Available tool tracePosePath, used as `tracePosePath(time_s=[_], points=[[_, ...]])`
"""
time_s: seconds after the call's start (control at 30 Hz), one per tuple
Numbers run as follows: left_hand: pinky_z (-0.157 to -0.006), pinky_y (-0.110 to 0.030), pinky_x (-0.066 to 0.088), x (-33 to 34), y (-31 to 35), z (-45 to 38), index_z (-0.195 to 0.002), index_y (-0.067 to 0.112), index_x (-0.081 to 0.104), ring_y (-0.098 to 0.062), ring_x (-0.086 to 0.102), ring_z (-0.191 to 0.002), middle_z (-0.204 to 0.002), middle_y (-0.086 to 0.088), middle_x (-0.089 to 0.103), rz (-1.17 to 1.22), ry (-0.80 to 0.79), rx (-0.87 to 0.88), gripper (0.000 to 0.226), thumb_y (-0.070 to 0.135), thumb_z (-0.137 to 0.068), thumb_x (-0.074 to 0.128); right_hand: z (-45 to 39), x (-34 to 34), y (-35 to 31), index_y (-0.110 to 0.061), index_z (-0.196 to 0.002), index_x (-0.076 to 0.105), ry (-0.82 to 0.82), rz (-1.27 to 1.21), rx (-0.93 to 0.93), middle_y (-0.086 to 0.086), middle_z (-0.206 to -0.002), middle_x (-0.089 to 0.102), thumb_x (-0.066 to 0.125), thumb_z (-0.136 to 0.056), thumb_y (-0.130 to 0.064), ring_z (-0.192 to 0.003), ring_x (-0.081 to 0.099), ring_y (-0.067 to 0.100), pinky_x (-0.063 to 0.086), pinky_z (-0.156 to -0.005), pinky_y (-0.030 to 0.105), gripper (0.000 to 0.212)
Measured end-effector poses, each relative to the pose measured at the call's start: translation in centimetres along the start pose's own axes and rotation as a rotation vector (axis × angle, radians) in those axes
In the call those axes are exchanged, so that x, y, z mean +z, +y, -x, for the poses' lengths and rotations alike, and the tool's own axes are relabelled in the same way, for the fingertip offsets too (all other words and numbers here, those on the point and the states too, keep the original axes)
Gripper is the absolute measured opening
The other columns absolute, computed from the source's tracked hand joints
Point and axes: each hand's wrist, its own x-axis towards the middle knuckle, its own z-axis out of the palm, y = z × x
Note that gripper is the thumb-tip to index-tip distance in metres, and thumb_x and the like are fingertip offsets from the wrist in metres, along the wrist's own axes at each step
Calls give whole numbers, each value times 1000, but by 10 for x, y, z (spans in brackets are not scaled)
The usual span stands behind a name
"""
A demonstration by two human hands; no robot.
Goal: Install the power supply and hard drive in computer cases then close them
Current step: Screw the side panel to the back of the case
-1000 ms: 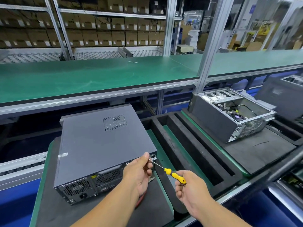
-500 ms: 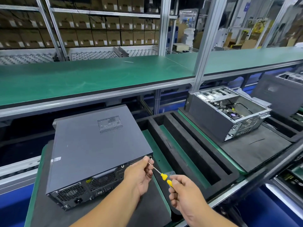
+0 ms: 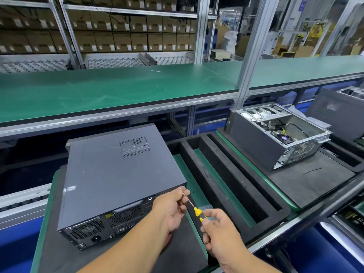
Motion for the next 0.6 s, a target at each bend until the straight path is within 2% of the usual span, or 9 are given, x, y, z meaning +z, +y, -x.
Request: tracePosePath(time_s=[0.13,0.37,0.6], points=[[-44,-19,39,-2,1,-3,-109,1,71,-10,57,-58,-90,-10,78,23,-23,-24,19,3,-103,54,0,2,-1,-20,-109,64,-18,-31,-6,9,-76,64,54,-102,-8,-53,53,16,40,-46,28,16],[-40,-19,36,-1,2,-6,-108,2,71,-9,56,-54,-85,-9,77,-3,-29,-48,17,8,-104,55,-4,9,-3,-16,-111,64,-2,-77,35,8,-70,64,53,-104,-9,-48,49,15,35,-42,25,15],[-42,-20,29,0,-2,2,-105,2,71,-10,50,-49,-82,-9,76,-130,-13,-14,17,9,-102,56,-3,16,-9,-16,-110,70,15,-189,186,12,-70,70,39,-109,-16,-45,43,14,29,-43,23,31]])
